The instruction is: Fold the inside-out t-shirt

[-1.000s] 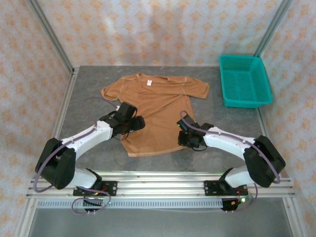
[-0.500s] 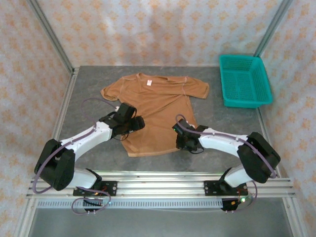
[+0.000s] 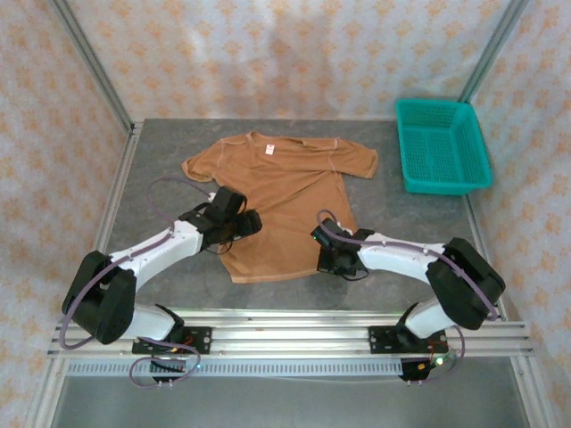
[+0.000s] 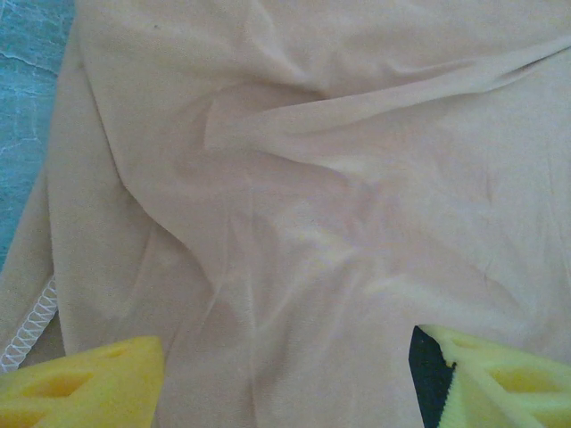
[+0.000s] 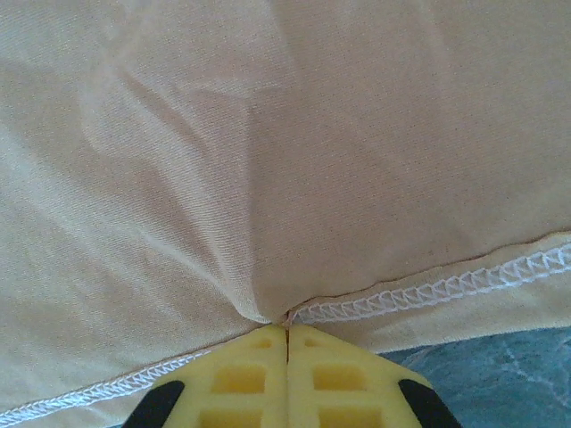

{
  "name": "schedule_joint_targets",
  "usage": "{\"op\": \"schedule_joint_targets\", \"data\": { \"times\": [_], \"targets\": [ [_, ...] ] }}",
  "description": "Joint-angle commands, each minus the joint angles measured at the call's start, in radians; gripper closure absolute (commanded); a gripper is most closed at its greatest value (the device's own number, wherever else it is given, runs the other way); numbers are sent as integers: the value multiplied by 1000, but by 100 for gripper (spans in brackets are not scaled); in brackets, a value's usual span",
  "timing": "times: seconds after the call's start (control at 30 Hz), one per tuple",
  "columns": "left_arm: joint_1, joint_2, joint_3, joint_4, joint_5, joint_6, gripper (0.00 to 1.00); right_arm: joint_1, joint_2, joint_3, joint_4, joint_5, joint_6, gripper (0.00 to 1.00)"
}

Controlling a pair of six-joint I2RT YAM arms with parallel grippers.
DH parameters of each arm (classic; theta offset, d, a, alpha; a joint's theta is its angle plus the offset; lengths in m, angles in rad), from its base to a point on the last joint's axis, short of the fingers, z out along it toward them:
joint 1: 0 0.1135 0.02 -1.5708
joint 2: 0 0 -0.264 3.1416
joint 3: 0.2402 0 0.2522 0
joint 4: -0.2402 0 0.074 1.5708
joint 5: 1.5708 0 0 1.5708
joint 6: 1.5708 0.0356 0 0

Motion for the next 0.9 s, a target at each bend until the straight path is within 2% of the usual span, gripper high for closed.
{"op": "schedule_joint_targets", "data": {
  "times": [0.0, 0.17, 0.37, 0.47, 0.53, 0.67, 0.7, 0.87],
  "targets": [
    [5, -24, -1, -6, -35, 27, 26, 8, -17, 25, -50, -4, 2, 98],
    [-43, -25, 51, 0, 21, 199, 30, 8, -66, 134, -172, -22, -28, 100],
    [-145, -5, 100, 25, 94, 443, 25, 7, -117, 224, -235, -9, -40, 100],
    [-224, -46, 26, 152, 81, 551, 23, -12, -107, 254, -229, -18, -46, 100],
    [-273, -94, -47, 255, 55, 602, 17, -32, -96, 268, -225, -30, -52, 100],
    [-347, -169, -160, 391, 89, 714, 10, -78, -97, 276, -223, -39, -60, 100],
    [-363, -176, -174, 402, 89, 739, 7, -96, -102, 276, -217, -46, -60, 100],
    [-425, -107, -120, 362, 18, 805, 7, -159, -127, 284, -162, -119, -44, 100]
  ]
}}
